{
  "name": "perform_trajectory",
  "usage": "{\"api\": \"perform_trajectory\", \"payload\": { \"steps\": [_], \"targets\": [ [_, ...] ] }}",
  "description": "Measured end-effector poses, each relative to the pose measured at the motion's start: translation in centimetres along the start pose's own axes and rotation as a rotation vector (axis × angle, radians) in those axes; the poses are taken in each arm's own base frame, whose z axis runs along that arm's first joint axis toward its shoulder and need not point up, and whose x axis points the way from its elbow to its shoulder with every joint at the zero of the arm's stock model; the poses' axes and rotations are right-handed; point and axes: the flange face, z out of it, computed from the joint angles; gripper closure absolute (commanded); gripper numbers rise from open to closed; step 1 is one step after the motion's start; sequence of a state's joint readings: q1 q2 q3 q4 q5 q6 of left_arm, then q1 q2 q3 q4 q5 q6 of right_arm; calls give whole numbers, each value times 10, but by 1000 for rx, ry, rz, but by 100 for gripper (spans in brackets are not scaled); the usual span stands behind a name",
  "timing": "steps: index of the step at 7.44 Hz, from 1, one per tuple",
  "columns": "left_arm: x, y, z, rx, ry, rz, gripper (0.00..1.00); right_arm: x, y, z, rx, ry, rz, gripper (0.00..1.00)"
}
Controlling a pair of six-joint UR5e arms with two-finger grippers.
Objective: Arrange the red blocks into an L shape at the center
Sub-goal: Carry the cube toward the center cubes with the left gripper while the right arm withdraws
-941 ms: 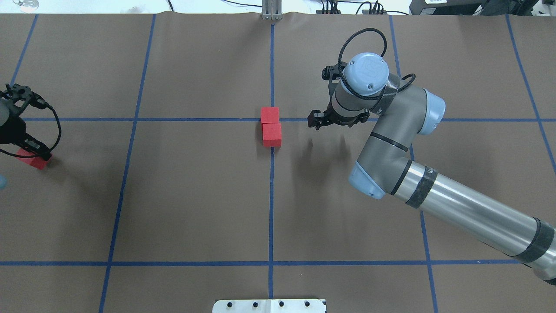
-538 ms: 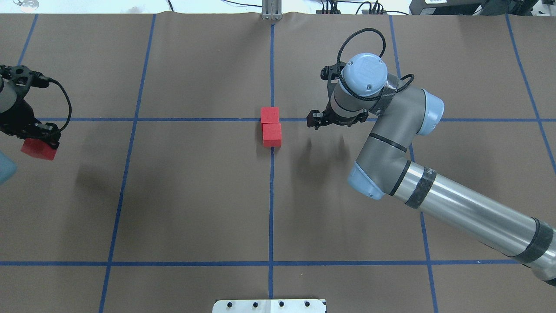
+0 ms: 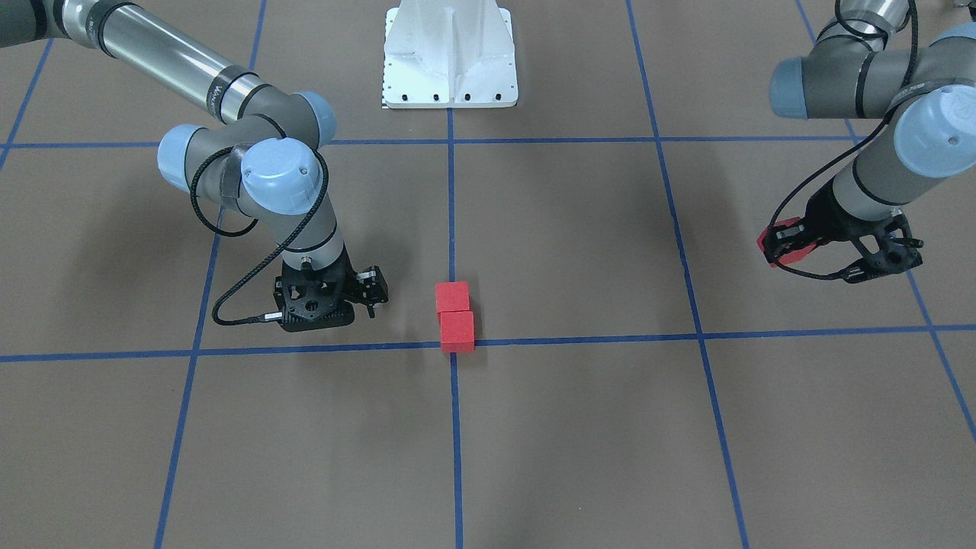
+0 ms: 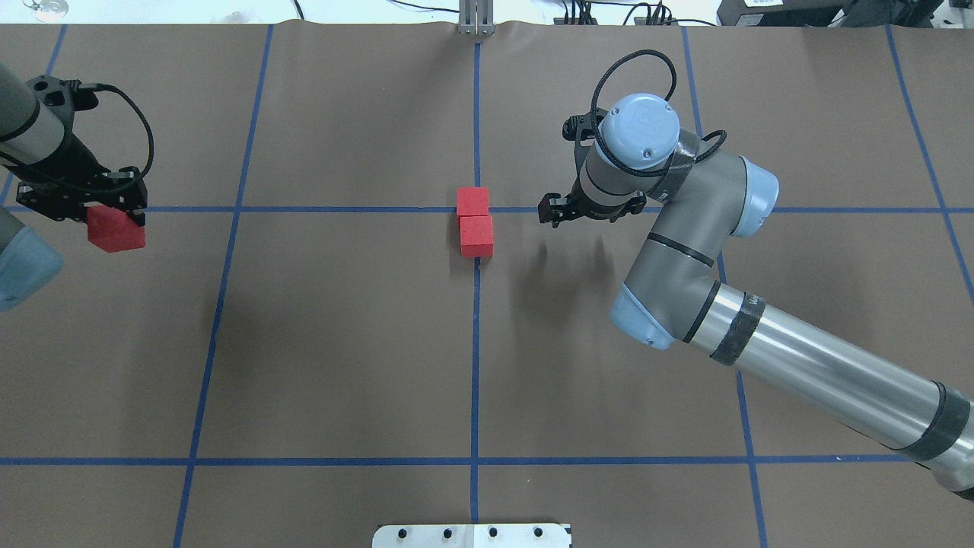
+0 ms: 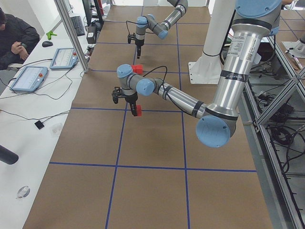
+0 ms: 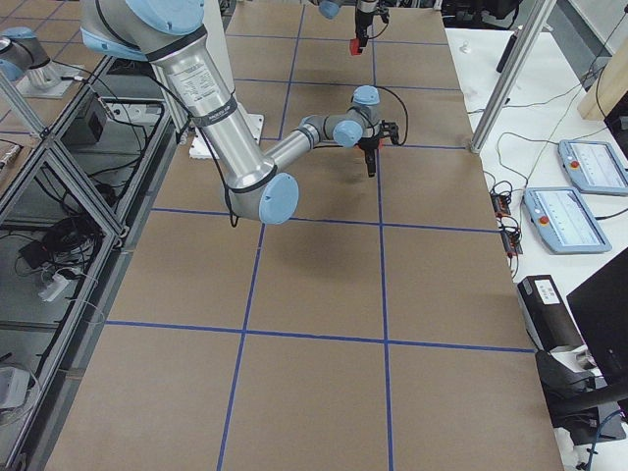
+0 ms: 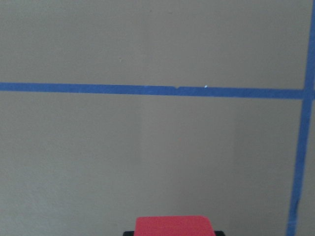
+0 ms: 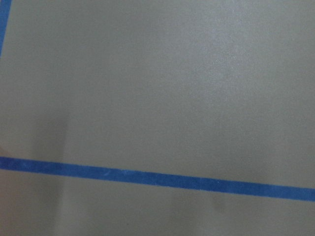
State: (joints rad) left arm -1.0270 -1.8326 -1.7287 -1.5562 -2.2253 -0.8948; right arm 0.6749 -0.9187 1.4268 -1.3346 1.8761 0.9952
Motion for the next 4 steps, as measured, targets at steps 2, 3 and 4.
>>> {"api": "perform_trajectory", "payload": {
  "steps": [2, 3, 4],
  "targets": [
    [46, -24, -6, 15, 29, -246, 100, 2, -2, -1, 2, 1, 2, 1],
    [72, -32, -10, 19, 41, -369, 100, 3, -4, -3, 6, 0, 3, 1],
    [87, -35, -13, 19, 50, -479, 100, 7, -11, -8, 10, 1, 11, 1]
  ]
}}
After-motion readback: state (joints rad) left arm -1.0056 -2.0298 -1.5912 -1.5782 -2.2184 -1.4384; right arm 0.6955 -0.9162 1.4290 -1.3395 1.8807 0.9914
